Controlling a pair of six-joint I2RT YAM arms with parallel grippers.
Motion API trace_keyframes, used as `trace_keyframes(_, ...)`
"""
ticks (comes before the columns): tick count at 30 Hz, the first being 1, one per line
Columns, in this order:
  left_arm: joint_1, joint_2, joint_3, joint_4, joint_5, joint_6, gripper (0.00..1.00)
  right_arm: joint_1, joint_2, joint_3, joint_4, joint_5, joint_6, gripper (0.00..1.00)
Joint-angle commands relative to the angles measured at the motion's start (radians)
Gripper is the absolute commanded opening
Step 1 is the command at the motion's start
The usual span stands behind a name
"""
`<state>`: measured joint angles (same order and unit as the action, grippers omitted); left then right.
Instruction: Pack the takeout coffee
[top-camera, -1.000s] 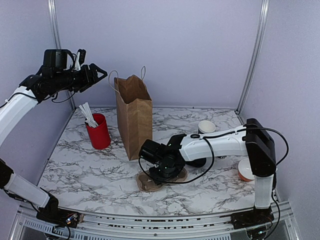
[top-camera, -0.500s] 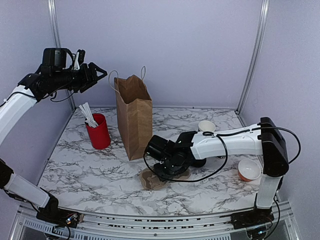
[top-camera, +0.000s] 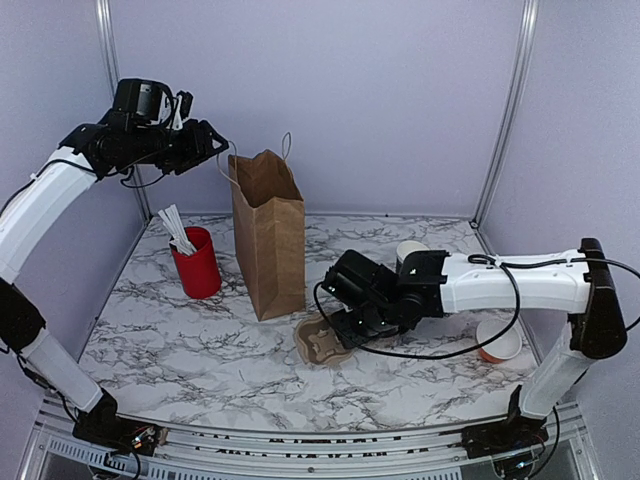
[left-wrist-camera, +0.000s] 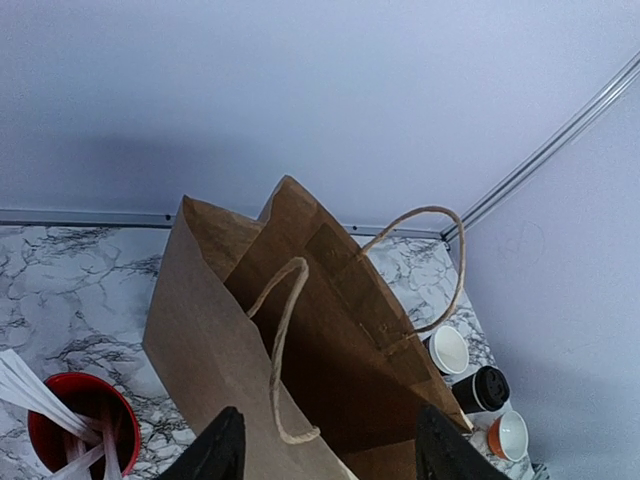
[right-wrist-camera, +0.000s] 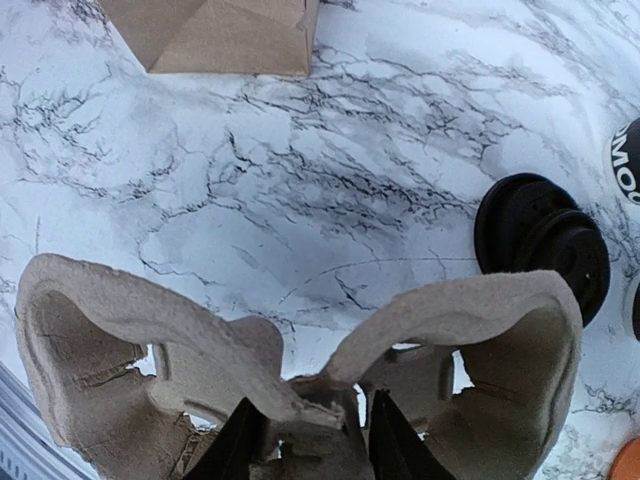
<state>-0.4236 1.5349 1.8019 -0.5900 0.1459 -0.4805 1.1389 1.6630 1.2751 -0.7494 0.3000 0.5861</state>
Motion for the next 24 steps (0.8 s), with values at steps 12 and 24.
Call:
trace_keyframes(12, -0.02, 0.175, 0.19, -0.103, -0.135, 0.126, 0.26, -0.117, -0.16, 0.041, 0.105, 0.015, -0.112, 0.36)
trace_keyframes(24, -0.016, 0.281, 0.435, -0.149, 0.129, 0.331, 0.0, -0.258, -0.226, 0.092, 0.147, -0.026, -0.198, 0.37)
